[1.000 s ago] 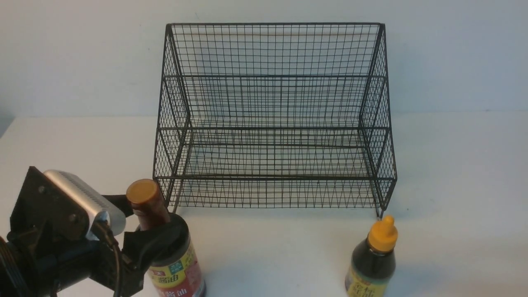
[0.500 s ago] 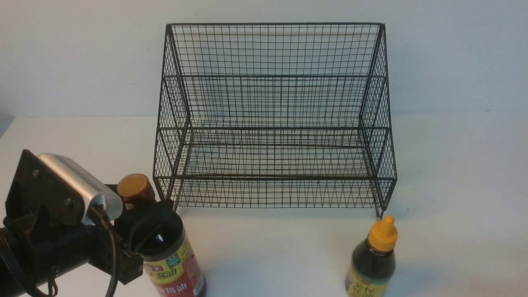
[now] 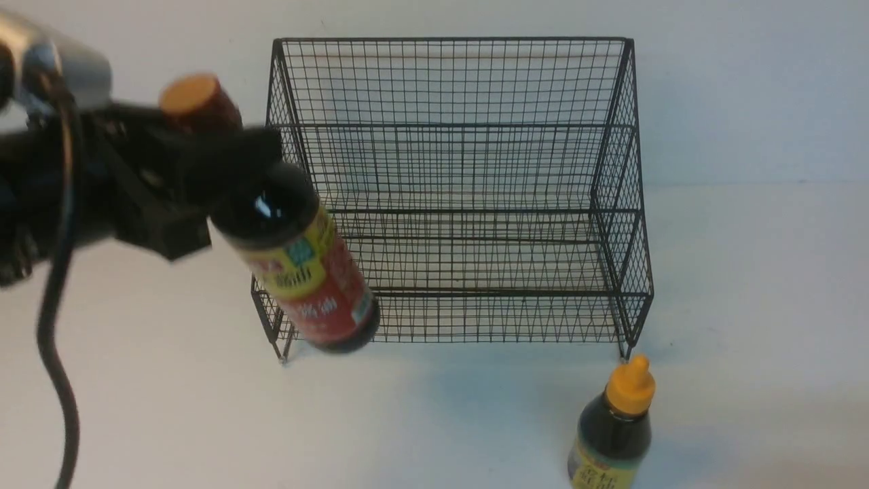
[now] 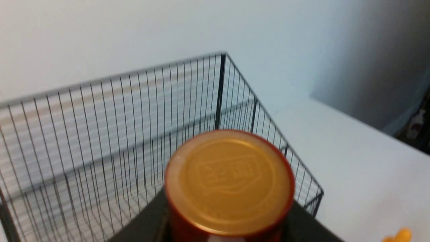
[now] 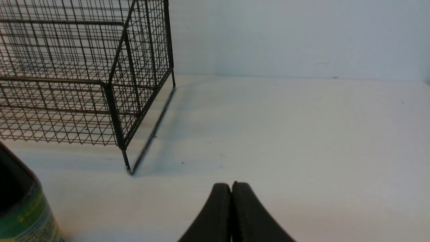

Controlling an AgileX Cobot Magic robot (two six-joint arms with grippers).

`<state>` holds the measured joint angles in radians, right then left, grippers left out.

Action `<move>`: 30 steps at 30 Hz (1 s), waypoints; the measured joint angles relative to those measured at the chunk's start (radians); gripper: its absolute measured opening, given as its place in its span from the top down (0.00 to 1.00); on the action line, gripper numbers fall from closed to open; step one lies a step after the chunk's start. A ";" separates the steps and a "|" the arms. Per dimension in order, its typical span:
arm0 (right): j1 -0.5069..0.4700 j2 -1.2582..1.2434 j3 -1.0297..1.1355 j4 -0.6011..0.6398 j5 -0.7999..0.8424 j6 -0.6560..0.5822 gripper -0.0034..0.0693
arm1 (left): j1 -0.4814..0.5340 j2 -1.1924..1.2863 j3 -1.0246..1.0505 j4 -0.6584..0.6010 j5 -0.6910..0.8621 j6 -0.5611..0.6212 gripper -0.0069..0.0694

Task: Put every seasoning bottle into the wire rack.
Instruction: Use the left arm to put the condiment bottle back on the shelf

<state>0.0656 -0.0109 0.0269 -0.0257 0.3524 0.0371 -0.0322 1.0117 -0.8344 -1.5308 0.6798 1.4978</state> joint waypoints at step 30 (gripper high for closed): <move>0.000 0.000 0.000 0.000 0.000 0.000 0.97 | -0.001 0.525 -0.465 0.024 0.086 0.051 0.56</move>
<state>0.0656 -0.0109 0.0269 -0.0257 0.3524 0.0371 -0.0333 1.5366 -1.2992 -1.5067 0.7657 1.5488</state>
